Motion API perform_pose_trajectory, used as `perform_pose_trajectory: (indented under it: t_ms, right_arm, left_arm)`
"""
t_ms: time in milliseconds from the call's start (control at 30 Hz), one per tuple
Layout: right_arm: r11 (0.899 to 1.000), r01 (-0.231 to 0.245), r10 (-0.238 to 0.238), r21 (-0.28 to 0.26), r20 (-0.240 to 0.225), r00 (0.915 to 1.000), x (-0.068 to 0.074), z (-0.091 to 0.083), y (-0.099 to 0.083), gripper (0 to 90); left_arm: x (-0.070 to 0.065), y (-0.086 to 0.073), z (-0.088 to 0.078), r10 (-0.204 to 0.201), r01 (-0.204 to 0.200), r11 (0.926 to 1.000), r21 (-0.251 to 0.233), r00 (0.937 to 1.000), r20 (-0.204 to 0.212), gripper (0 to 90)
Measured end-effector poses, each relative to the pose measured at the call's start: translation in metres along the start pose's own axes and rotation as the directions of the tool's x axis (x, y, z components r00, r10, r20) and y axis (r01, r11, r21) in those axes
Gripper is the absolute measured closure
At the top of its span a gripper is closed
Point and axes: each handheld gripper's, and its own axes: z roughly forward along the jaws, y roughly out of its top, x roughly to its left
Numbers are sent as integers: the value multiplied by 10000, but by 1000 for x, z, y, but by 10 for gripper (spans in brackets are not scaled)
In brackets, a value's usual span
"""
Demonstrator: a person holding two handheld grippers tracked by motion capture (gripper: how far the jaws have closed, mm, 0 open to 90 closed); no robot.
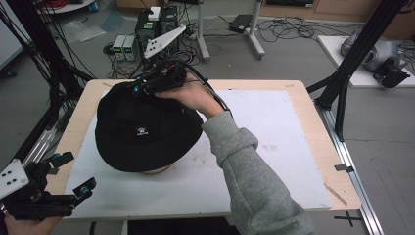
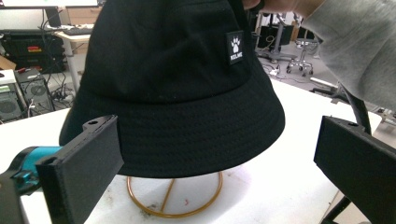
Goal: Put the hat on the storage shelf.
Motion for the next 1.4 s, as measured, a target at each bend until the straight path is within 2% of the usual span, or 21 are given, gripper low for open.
perform_pose_trajectory:
  t_ms: [133,333,600,733,800,833,933,1000,1133,1400]
  right_arm:
    - [9998,-182,182,16,-46,9998,-3,-3,-7,839]
    - [10000,-90,90,-32,14,10000,-2,-2,-6,827]
    - [9995,-269,273,-180,173,9995,-3,-5,-6,688]
    - [9979,-552,563,-346,307,9979,-5,-6,-7,515]
    - [9972,-609,632,-432,538,9965,-6,-6,-7,369]
    - [9967,-667,692,-464,560,9960,-6,-6,-7,344]
    - [9941,-820,876,-703,808,9929,-7,-7,-8,162]
    - [9923,-930,997,-824,817,9917,-8,-8,-8,119]
    - [9910,-950,1020,-939,727,9921,-9,-10,-8,114]
    - [9897,-989,1099,-1035,1072,9881,-6,-21,-7,114]
  left_arm:
    - [1,-1,1,-16,16,10000,59,10000,-6,17]
    - [0,-1,2,-9,8,10000,93,10000,31,17]
    - [1,-1,1,-38,38,10000,62,10000,3,17]
    - [1,-1,0,-21,21,10000,57,10000,-8,17]
    - [1,-1,1,-51,51,10000,57,10000,-3,17]
    - [1,-2,2,-68,68,10000,62,10000,2,17]
    - [1,-2,3,-68,68,9999,118,10000,25,17]
    - [1,-2,3,-59,58,9999,119,10000,40,17]
    - [2,-2,1,-91,91,9999,83,10000,0,17]
    - [3,0,-3,-110,109,9999,-51,9999,-66,17]
